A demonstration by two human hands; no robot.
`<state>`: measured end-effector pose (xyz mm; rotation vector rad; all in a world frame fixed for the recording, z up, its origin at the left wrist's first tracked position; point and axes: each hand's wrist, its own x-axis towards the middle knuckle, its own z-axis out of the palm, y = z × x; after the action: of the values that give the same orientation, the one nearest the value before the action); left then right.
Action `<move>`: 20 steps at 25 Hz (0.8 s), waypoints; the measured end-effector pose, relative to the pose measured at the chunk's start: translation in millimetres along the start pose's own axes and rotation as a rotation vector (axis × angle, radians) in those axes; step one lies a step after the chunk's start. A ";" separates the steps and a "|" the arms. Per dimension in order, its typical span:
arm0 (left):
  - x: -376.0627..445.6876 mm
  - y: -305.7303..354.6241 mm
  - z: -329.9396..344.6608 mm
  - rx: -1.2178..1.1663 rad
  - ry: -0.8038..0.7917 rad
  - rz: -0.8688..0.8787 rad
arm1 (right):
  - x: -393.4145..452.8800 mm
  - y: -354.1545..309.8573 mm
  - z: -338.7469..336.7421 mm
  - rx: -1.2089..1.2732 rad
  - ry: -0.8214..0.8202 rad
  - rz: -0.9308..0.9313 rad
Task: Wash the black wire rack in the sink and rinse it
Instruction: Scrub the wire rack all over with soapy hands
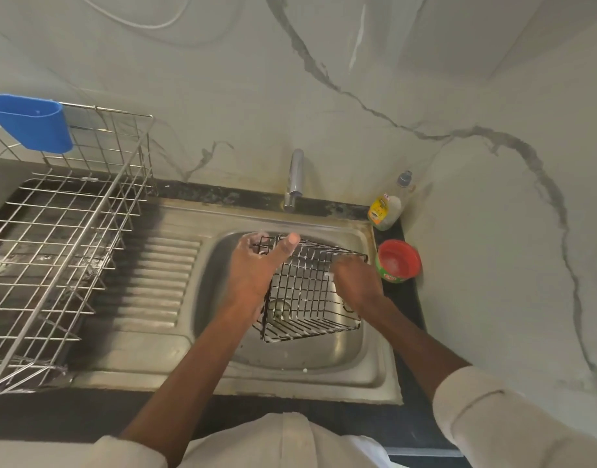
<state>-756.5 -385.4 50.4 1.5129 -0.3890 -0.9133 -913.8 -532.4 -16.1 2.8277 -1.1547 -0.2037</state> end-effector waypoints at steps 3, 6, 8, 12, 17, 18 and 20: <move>-1.3 0.9 -2.0 0.021 -0.011 0.011 | -9.1 17.8 10.7 -0.103 -0.033 -0.264; -0.2 2.1 -0.8 0.032 -0.022 0.051 | -14.5 21.8 21.7 -0.176 -0.082 -0.411; 1.5 2.9 -2.6 0.040 0.001 0.074 | -14.8 19.8 21.6 -0.165 -0.109 -0.452; -2.4 -0.7 -7.2 0.046 0.010 0.109 | -27.8 34.3 15.7 -0.168 -0.143 -0.582; -3.7 -4.7 -6.2 0.059 0.018 0.146 | -31.0 36.8 6.8 -0.137 -0.241 -0.529; -3.3 -4.2 -6.4 0.065 0.016 0.150 | -27.3 31.8 6.3 -0.105 -0.200 -0.460; 0.0 -4.6 -9.2 0.066 0.017 0.158 | -25.0 18.7 6.1 -0.108 -0.164 -0.425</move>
<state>-751.0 -378.4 45.3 1.5257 -0.5228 -0.7690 -945.3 -528.4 -17.5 2.9642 -0.5252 -0.5142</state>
